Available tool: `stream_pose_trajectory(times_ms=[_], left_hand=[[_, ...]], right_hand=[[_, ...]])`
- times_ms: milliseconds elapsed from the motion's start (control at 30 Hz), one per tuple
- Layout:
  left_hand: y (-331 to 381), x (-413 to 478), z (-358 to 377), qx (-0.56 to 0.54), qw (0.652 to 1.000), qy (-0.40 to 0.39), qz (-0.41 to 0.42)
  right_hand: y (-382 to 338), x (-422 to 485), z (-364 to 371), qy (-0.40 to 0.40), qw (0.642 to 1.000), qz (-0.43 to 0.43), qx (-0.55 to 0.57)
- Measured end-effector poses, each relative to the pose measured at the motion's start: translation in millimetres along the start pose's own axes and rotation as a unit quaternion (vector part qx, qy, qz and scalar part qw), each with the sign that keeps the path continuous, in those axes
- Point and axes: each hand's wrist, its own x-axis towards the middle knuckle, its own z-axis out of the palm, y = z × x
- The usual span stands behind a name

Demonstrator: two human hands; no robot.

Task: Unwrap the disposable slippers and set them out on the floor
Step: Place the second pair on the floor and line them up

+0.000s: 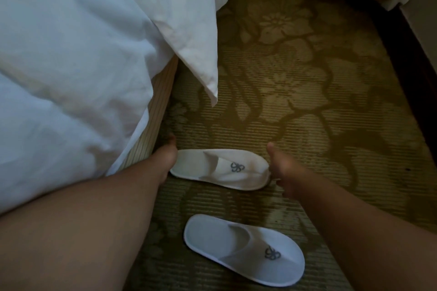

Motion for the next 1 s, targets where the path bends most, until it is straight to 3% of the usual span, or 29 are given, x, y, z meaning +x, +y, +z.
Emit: stream_pose_trajectory(times_ms=[333, 500, 900, 1000], left_hand=[[-3, 5, 0, -0.091, 0.996, 0.006, -0.009], [1, 11, -1, -0.133, 0.989, 0.033, 0.054], [1, 10, -3, -0.103, 0.993, -0.018, 0.062], [-1, 13, -4, -0.079, 0.995, 0.000, 0.068]], right_hand=[[-11, 8, 9, 0.032, 0.998, -0.024, 0.039], [-20, 8, 8, 0.005, 0.997, -0.017, 0.071], [-19, 10, 5, -0.018, 0.997, -0.023, 0.076], [-18, 5, -1, -0.025, 0.998, -0.028, 0.060]])
